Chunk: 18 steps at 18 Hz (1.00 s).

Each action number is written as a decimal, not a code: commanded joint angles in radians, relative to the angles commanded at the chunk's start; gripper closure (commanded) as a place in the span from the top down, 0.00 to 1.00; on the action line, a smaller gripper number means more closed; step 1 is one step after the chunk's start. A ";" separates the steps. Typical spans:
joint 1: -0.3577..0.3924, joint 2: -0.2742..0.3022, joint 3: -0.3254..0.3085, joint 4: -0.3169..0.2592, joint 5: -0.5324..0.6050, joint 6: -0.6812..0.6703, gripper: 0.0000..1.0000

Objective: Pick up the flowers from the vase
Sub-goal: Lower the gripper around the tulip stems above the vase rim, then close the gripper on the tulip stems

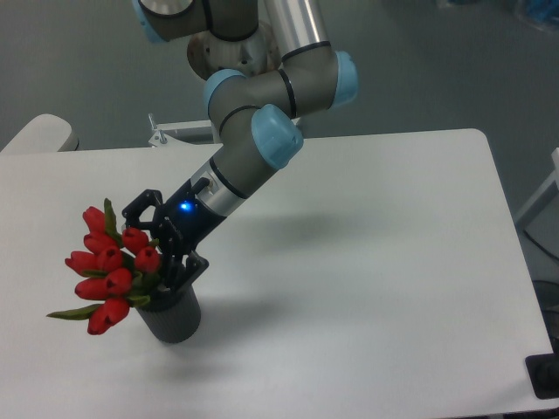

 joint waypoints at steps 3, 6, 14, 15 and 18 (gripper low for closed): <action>0.000 0.000 0.005 0.000 0.000 0.000 0.50; 0.000 0.000 0.009 0.000 0.000 0.000 0.44; 0.000 0.002 0.032 -0.003 -0.002 -0.012 0.44; 0.002 0.005 0.040 -0.002 -0.002 -0.026 0.44; 0.002 0.006 0.086 -0.003 -0.002 -0.124 0.44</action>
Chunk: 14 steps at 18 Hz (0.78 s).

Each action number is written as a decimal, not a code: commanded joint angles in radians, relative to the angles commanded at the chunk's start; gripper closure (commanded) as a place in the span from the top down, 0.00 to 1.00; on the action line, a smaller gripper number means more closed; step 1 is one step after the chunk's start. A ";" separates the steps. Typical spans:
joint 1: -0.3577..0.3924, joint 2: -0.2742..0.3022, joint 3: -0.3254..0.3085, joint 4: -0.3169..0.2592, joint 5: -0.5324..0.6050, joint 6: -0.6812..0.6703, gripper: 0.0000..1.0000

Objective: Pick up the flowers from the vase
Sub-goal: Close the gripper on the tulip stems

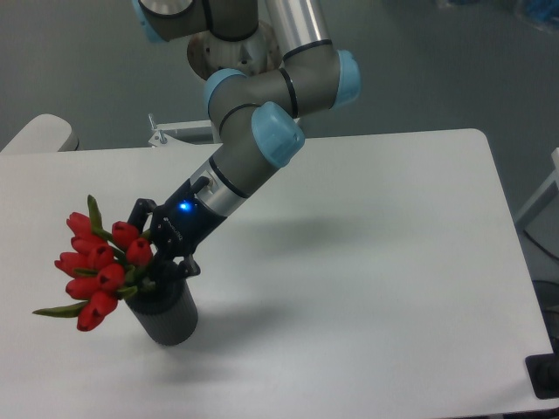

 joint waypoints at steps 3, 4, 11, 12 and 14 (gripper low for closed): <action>0.002 0.006 0.015 0.000 -0.002 -0.017 0.43; 0.003 0.008 0.015 0.000 -0.006 -0.017 0.43; 0.011 0.061 0.028 0.000 -0.012 -0.109 0.43; 0.012 0.067 0.034 0.000 -0.014 -0.124 0.43; 0.015 0.071 0.048 0.000 -0.014 -0.149 0.43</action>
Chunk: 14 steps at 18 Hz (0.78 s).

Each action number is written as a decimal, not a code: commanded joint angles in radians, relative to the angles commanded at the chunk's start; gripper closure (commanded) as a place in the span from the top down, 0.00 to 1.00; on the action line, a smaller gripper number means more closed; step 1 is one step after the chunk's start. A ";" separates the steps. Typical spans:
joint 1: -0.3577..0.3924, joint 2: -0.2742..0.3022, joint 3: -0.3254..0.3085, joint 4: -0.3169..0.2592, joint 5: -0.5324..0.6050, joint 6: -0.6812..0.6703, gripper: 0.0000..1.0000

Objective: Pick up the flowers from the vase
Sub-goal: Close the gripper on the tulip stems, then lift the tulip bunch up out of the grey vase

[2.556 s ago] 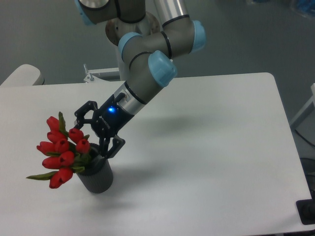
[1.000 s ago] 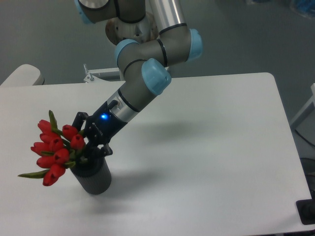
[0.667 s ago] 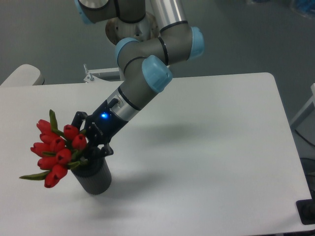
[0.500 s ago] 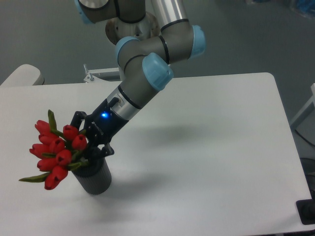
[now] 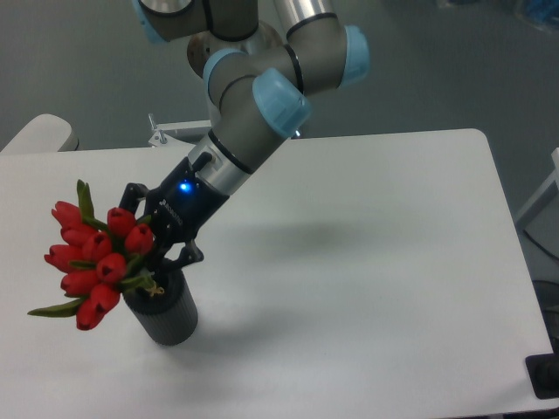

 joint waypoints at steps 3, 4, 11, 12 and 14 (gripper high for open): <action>0.002 0.005 0.017 0.000 -0.009 -0.020 0.43; 0.003 0.005 0.023 0.000 -0.012 -0.026 0.43; 0.008 0.020 0.078 -0.002 -0.018 -0.101 0.43; 0.009 0.031 0.078 -0.002 -0.018 -0.109 0.43; 0.012 0.044 0.081 -0.003 -0.017 -0.115 0.43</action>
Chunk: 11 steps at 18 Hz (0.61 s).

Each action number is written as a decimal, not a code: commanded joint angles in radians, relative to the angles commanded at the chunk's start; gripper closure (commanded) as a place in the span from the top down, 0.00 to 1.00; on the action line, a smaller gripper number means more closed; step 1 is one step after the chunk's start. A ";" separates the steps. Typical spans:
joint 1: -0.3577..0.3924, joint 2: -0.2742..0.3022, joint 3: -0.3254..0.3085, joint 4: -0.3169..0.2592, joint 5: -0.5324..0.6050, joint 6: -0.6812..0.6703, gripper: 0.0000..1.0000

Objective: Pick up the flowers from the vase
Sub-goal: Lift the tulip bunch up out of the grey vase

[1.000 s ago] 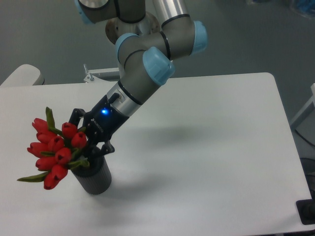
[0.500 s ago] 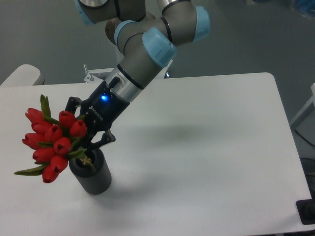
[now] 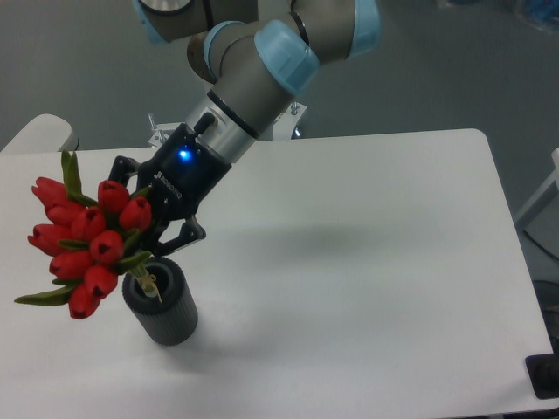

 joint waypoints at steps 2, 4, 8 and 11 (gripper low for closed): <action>0.006 0.014 0.000 -0.008 -0.002 -0.009 0.43; 0.020 0.029 0.003 -0.008 -0.011 -0.021 0.43; 0.037 0.049 0.009 -0.009 -0.017 -0.035 0.43; 0.051 0.051 0.018 -0.009 -0.026 -0.046 0.41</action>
